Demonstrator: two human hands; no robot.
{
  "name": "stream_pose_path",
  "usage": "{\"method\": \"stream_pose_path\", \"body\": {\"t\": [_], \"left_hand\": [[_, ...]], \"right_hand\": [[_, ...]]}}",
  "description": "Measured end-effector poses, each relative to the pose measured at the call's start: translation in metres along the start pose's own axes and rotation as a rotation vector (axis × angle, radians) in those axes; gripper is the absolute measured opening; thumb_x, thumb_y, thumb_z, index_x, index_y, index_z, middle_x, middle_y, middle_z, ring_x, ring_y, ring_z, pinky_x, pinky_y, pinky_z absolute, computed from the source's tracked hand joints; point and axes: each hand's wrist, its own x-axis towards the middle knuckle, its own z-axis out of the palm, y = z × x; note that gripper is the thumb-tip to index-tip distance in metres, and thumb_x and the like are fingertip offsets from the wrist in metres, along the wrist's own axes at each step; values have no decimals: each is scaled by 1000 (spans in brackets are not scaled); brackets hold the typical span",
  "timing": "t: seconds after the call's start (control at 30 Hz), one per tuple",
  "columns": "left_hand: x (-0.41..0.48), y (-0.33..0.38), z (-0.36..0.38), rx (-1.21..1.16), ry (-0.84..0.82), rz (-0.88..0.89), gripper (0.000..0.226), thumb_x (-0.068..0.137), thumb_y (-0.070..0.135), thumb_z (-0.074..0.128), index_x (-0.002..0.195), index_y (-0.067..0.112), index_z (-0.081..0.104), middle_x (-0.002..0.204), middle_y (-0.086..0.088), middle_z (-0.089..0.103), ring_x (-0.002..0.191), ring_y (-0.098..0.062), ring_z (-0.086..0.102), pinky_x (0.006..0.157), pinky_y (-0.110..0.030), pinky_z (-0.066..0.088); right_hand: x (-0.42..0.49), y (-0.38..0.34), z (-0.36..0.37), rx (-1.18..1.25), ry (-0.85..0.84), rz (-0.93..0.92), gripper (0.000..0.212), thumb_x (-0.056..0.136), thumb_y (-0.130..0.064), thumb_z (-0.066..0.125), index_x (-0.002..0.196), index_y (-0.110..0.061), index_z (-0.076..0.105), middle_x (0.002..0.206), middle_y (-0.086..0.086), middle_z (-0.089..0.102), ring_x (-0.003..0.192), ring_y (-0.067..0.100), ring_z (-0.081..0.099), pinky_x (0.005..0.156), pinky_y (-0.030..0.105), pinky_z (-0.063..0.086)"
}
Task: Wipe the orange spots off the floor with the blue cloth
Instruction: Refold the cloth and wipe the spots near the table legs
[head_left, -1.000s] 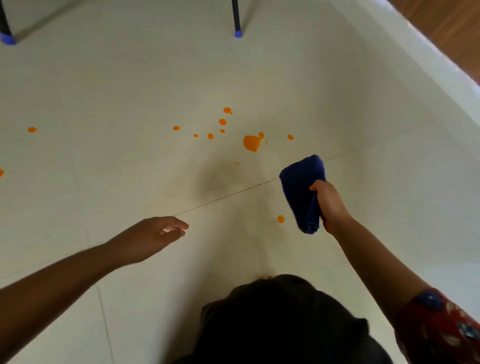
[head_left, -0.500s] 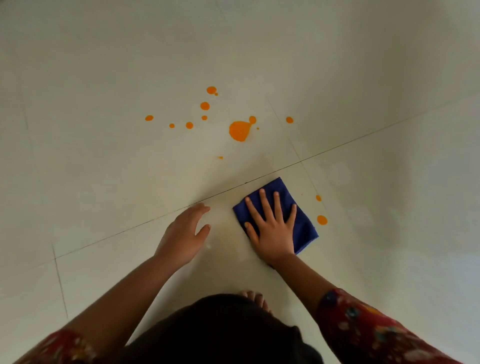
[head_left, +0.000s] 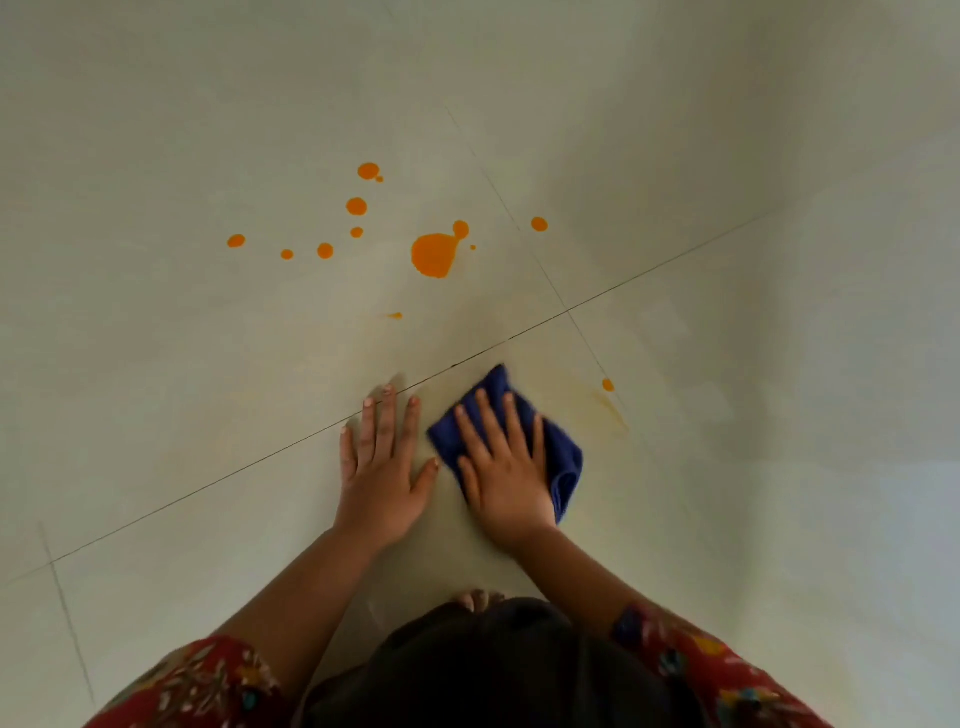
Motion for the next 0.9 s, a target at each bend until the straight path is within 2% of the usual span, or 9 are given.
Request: {"method": "stream_pose_path", "body": {"t": [0.1, 0.3, 0.4, 0.47, 0.53, 0.63, 0.7, 0.77, 0.9], "left_hand": [[1, 1, -2, 0, -15, 4, 78, 84, 60, 11, 150, 28, -15, 156, 0, -29, 142, -19, -29, 115, -44, -14], [0, 0, 1, -7, -11, -7, 78, 84, 60, 12, 149, 29, -17, 155, 2, -32, 142, -18, -30, 115, -43, -15], [1, -1, 2, -3, 15, 0, 75, 87, 59, 12, 151, 28, -12, 157, 0, -25, 144, -21, -23, 117, -45, -8], [0, -2, 1, -16, 39, 5, 71, 89, 56, 12, 152, 27, -4, 160, -1, -16, 147, -22, -14, 119, -47, -2], [-2, -4, 2, -14, 52, 19, 69, 91, 55, 12, 153, 28, -1, 160, -1, -13, 147, -22, -11, 119, -47, 0], [-1, -4, 3, -1, 62, 28, 69, 91, 56, 13, 153, 28, -2, 160, -1, -14, 147, -21, -13, 118, -45, -3], [-2, -4, 4, 4, 72, 13, 69, 92, 55, 14, 153, 27, -1, 161, -2, -12, 147, -21, -13, 118, -45, -3], [-2, -2, 4, 11, 76, -3, 69, 92, 55, 14, 153, 27, 0, 161, -3, -10, 147, -21, -11, 119, -45, -2], [-2, 2, 0, 0, 101, -18, 66, 93, 51, 22, 153, 25, 14, 161, -4, 5, 148, -25, 6, 118, -47, 11]], "right_hand": [[-64, 36, 2, 0, 2, -71, 55, 102, -42, 22, 154, -25, 21, 163, -2, 11, 150, 26, 4, 115, 52, 13], [19, 107, -38, 21, 119, 581, 62, 96, -45, 17, 155, -26, 11, 163, -1, 2, 150, 26, -3, 119, 52, 2], [64, 63, -35, 26, 72, 367, 60, 98, -43, 21, 155, -26, 11, 163, -2, 3, 150, 27, -4, 119, 51, -3], [40, 32, -21, 2, 4, 77, 58, 100, -42, 24, 155, -29, 11, 163, -4, 3, 150, 27, -6, 119, 54, -1], [-7, 36, -12, -10, -50, -71, 57, 101, -45, 25, 154, -33, 10, 163, -8, 2, 150, 25, -8, 118, 57, 3], [-30, 93, -26, -32, 5, 177, 57, 97, -51, 25, 152, -39, 17, 162, -11, 8, 150, 25, -3, 116, 60, 7], [-2, 120, -41, -34, 25, 486, 59, 96, -53, 18, 152, -41, 7, 163, -11, 1, 150, 25, -8, 117, 59, 2], [44, 117, -49, 9, 54, 623, 58, 98, -51, 17, 152, -42, -1, 163, -11, -7, 149, 27, -14, 116, 60, -2], [80, 53, -38, -10, 19, 261, 57, 100, -48, 21, 153, -37, 4, 163, -10, -4, 149, 28, -13, 116, 61, -4]]}}
